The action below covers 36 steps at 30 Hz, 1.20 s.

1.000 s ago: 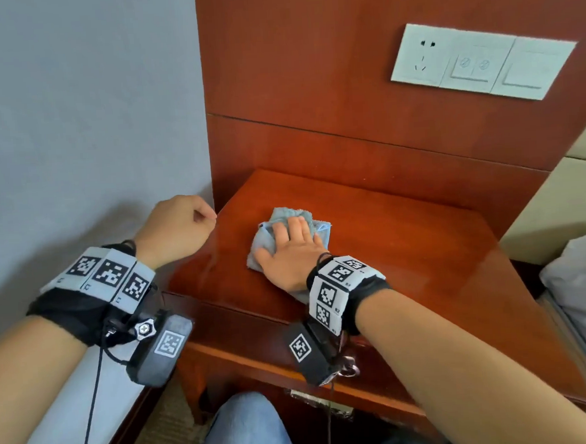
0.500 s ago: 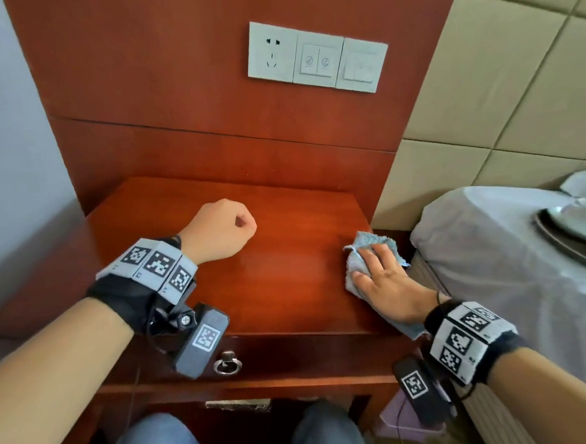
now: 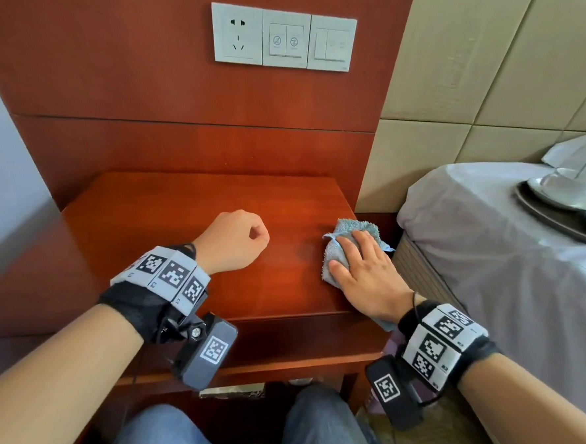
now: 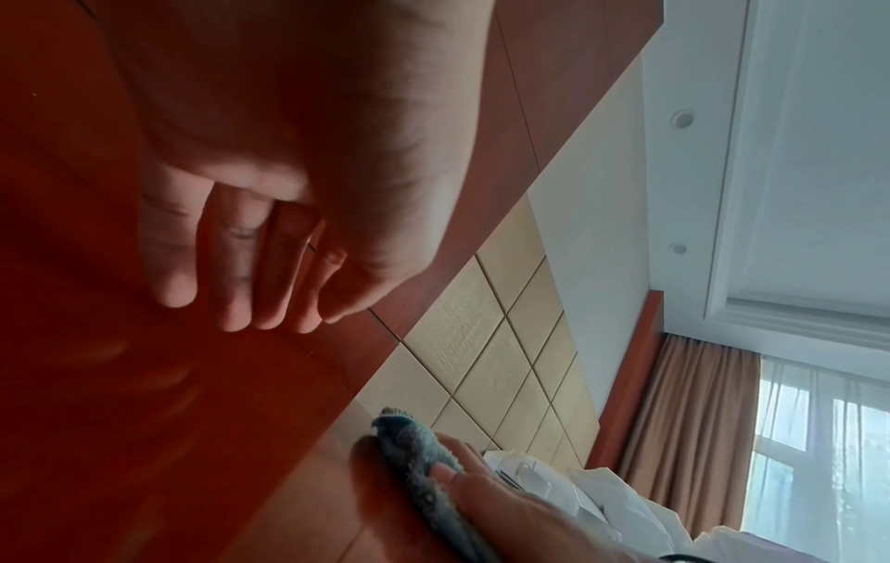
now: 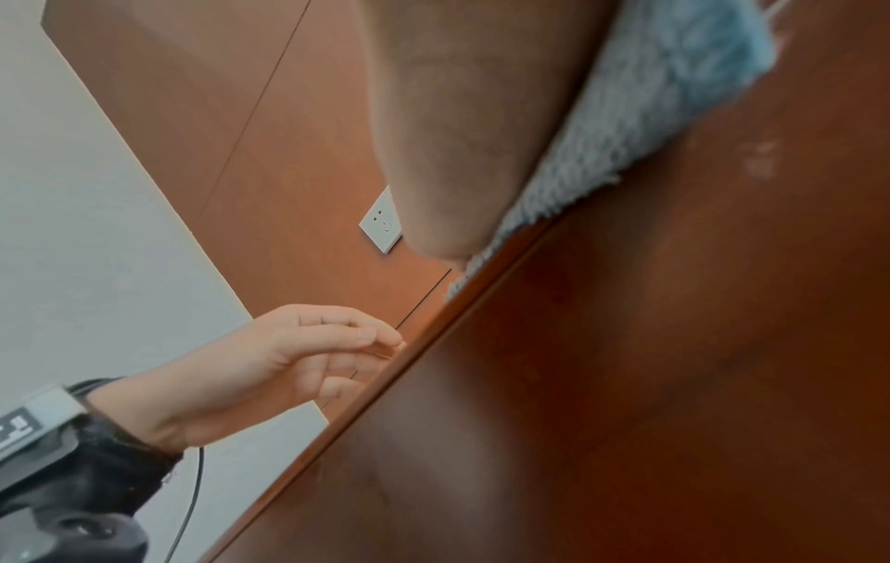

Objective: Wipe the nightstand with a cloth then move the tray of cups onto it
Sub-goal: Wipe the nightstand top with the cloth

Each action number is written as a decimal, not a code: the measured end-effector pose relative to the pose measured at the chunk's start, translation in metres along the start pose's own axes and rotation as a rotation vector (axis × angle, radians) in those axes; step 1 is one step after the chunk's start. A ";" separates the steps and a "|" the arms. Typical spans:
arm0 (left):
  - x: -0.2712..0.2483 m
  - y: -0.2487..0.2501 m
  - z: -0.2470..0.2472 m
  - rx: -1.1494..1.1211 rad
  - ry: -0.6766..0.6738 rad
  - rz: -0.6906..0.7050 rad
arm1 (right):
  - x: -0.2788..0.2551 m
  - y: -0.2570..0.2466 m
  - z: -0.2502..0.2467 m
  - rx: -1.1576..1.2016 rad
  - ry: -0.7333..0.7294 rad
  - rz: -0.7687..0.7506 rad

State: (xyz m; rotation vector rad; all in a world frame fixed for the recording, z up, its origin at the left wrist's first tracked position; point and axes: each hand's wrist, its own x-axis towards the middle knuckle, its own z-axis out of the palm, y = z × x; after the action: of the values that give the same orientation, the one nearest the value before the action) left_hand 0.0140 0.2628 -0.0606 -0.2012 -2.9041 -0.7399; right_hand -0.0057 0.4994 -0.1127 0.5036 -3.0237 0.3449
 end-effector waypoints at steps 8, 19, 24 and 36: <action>-0.014 -0.013 -0.012 0.036 0.000 -0.026 | 0.015 -0.004 -0.027 0.049 -0.351 0.109; 0.009 -0.002 -0.027 0.032 0.025 -0.007 | 0.057 -0.022 -0.030 -0.026 -0.465 0.263; 0.018 0.003 -0.020 0.015 0.018 -0.024 | 0.068 -0.022 -0.022 0.026 -0.419 0.291; 0.080 -0.033 -0.037 -0.086 0.061 -0.177 | 0.164 -0.015 -0.010 0.122 -0.283 0.321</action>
State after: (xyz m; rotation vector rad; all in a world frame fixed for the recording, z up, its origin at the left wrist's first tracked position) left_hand -0.0663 0.2243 -0.0307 0.0701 -2.8613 -0.8830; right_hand -0.1555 0.4368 -0.0847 0.0713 -3.3772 0.5164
